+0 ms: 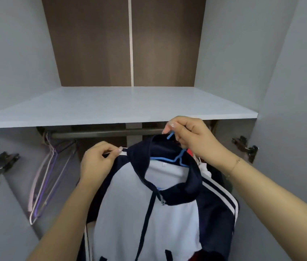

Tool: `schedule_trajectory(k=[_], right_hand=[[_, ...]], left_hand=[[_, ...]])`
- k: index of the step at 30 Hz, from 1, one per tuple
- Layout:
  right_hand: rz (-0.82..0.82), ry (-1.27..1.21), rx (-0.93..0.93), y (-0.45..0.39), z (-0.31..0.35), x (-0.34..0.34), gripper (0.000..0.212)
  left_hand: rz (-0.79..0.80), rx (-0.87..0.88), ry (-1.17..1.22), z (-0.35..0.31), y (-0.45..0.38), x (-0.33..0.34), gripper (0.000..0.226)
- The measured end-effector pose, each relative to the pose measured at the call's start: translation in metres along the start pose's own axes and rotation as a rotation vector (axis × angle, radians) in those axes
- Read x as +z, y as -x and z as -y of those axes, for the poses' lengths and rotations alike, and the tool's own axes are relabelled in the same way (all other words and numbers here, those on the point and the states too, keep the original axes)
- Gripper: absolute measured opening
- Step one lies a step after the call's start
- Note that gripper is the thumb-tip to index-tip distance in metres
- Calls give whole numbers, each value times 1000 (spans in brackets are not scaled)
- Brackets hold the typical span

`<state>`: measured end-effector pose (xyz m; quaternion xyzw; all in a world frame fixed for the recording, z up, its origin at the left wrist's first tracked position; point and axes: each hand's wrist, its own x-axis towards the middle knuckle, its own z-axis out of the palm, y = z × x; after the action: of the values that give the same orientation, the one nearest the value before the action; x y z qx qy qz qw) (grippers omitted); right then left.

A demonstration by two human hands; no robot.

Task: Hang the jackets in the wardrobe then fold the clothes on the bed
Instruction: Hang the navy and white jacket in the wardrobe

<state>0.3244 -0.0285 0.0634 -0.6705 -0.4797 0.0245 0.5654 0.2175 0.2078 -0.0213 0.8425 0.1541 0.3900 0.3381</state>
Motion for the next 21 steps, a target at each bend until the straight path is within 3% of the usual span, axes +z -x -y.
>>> schedule_trajectory(k=[3, 5, 7, 8, 10, 13, 16, 19, 21], right_hand=[[-36, -43, 42, 15, -13, 6, 31], [-68, -69, 74, 21, -18, 11, 32], [-108, -76, 127, 26, -22, 15, 33], [-113, -61, 158, 30, -23, 16, 33], [-72, -20, 195, 40, -26, 15, 30], [-11, 35, 220, 67, -32, 5, 21], [61, 228, 348, 115, -53, -12, 52], [131, 451, 469, 156, -81, -13, 34], [51, 483, 443, 167, -99, -8, 28]], left_hand=[[201, -17, -162, 12, 5, 3, 18], [418, 83, -69, 4, 18, 12, 8], [609, 135, 3, -7, 42, 28, 26], [631, 169, -32, -9, 55, 37, 31], [570, 222, -96, -8, 75, 55, 30], [518, 171, -3, 1, 83, 70, 33], [477, 131, 121, 10, 74, 77, 48], [411, 113, 165, 13, 58, 89, 50], [412, 123, 118, 9, 50, 104, 41]])
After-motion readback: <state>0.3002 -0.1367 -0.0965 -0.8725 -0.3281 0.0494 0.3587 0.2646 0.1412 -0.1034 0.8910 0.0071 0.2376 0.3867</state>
